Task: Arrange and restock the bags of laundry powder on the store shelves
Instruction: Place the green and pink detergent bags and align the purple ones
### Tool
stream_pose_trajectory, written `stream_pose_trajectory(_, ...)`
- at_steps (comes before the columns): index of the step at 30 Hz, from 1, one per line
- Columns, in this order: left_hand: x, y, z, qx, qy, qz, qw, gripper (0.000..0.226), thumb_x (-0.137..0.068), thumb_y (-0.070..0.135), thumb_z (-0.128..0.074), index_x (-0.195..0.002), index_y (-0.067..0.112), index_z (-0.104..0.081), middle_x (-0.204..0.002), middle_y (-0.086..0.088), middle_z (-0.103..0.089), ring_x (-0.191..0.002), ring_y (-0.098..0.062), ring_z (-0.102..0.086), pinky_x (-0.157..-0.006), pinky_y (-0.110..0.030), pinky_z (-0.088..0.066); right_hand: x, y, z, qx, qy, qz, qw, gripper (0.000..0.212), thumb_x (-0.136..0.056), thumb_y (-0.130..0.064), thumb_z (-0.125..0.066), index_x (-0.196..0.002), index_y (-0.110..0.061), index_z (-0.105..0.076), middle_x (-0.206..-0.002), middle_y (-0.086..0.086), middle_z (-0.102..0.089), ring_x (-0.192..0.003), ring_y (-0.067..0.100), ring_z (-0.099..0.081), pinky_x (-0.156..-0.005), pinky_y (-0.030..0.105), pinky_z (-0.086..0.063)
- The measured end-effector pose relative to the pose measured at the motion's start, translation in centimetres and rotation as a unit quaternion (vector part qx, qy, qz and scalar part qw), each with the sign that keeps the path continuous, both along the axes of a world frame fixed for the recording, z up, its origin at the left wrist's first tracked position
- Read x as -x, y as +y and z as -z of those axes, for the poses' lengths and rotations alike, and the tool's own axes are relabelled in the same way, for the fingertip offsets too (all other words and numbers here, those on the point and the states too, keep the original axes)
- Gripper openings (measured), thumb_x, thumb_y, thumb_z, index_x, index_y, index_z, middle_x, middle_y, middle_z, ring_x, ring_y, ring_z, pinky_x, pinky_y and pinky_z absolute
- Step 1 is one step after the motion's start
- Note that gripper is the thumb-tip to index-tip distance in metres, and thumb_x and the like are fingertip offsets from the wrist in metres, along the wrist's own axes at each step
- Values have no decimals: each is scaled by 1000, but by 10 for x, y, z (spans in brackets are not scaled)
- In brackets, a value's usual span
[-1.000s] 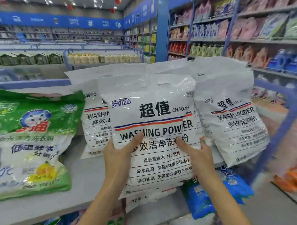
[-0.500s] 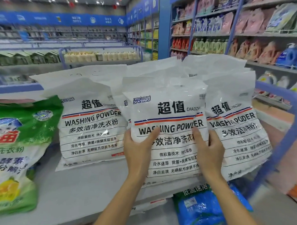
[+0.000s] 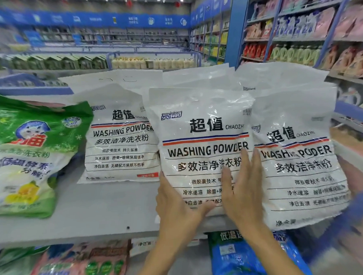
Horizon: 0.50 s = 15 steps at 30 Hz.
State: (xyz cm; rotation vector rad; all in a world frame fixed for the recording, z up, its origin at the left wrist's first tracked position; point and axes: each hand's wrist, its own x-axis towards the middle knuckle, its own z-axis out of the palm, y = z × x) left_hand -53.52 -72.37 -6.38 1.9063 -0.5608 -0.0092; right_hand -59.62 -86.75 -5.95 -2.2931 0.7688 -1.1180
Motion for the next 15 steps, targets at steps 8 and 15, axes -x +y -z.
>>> stream_pose_trajectory(8, 10, -1, -3, 24, -2, -12, 1000, 135, -57, 61, -85, -158, 33, -1, -149, 18, -32, -135, -9, -29, -119, -45, -26, 18, 12, 24, 24, 63, -16, 998, 65, -106, -53, -17, -164, -26, -12, -172, 1, 14, -158, 19, 13, -126, 50, -6)
stream_pose_trajectory(15, 16, 17, -2, -39, -28, -2, 999, 116, -69, 61, -78, -157, 39, -6, -153, 15, -35, -139, -9, -35, -116, -38, -37, 35, 32, 23, 0, 125, -27, 992, 72, -98, -50, -36, -160, -15, -24, -172, 1, -6, -158, 19, 0, -125, 48, -8)
